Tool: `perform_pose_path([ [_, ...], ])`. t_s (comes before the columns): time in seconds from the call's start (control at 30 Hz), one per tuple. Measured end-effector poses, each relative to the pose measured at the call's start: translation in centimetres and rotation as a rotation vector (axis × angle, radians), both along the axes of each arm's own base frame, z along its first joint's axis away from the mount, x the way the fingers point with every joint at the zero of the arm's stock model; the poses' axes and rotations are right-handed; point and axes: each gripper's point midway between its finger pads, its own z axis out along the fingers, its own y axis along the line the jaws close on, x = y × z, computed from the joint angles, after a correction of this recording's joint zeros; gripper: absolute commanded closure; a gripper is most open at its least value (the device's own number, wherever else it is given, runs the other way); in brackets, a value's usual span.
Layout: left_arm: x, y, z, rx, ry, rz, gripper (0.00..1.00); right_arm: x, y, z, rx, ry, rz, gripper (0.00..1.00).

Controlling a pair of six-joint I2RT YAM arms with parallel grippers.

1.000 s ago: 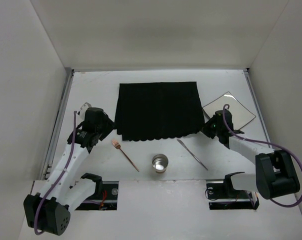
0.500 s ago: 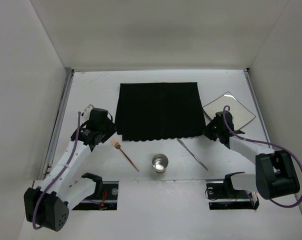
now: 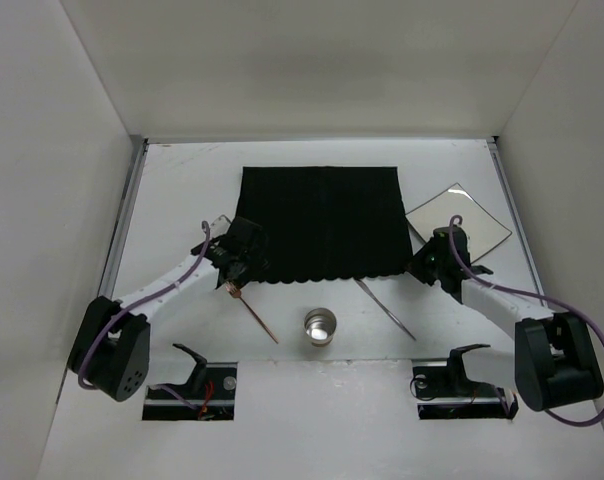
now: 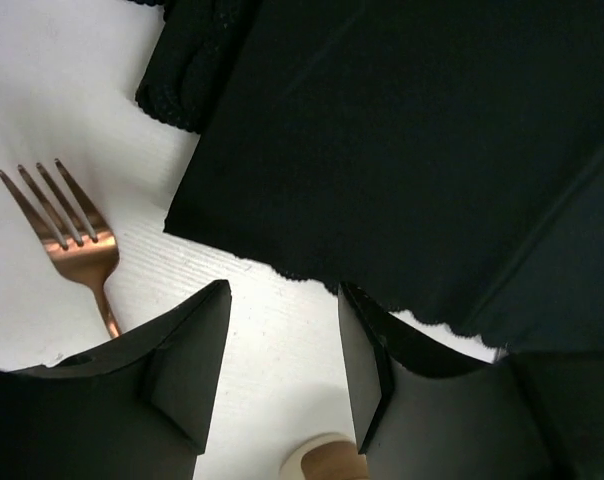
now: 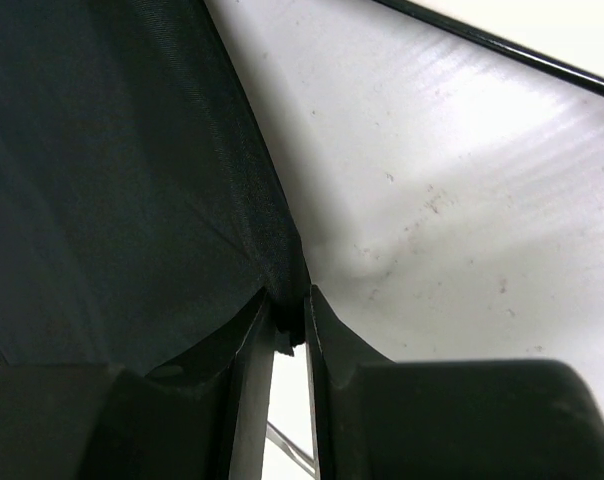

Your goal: Set the dinner table for one person

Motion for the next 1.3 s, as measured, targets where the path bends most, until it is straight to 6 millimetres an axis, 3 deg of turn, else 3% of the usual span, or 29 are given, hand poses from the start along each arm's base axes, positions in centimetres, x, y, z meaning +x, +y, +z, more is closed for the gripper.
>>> perform_pose_path([
  [0.23,0.5,0.6,-3.1,0.056,0.051,0.049,0.57,-0.1,0.0,0.3,0.001,-0.010,-0.001,0.78],
  [0.3,0.1,0.8,-4.4,0.079,0.088,0.054,0.68,-0.1,0.0,0.3,0.001,-0.010,-0.001,0.78],
  [0.37,0.4,0.8,-4.5,0.080,0.083,0.064,0.84,-0.1,0.0,0.3,0.001,-0.010,-0.002,0.81],
  [0.5,0.2,1.1,-4.9,0.082,0.077,0.074,0.94,-0.1,0.0,0.3,0.002,-0.009,-0.003,0.87],
  [0.63,-0.1,1.3,-4.9,0.065,0.058,0.082,0.97,-0.3,0.0,0.2,0.003,-0.008,-0.003,0.89],
  [0.8,-2.1,1.8,-5.0,0.035,0.063,0.085,0.96,-1.5,0.3,0.1,0.020,0.000,0.006,0.89],
  [0.87,-2.8,2.0,-5.0,0.032,0.072,0.084,0.91,-2.1,0.4,0.1,0.030,0.006,0.008,0.88],
  [0.97,-3.3,2.2,-5.0,0.037,0.079,0.083,0.76,-2.6,0.5,0.2,0.035,0.004,0.003,0.74],
  [1.0,-3.2,2.2,-4.9,0.038,0.077,0.082,0.71,-2.6,0.3,0.2,0.031,0.003,-0.003,0.61],
  [1.1,-3.3,2.1,-4.6,0.050,0.072,0.063,0.64,-2.9,-0.1,0.2,0.015,0.007,-0.017,0.38],
  [1.2,-3.2,1.8,-3.7,0.073,0.063,0.029,0.59,-3.3,-0.4,1.0,0.007,-0.009,-0.019,0.31],
  [1.3,-1.7,0.5,-0.8,0.060,-0.006,-0.020,0.56,-3.1,-0.8,3.5,0.021,-0.081,-0.035,0.28],
])
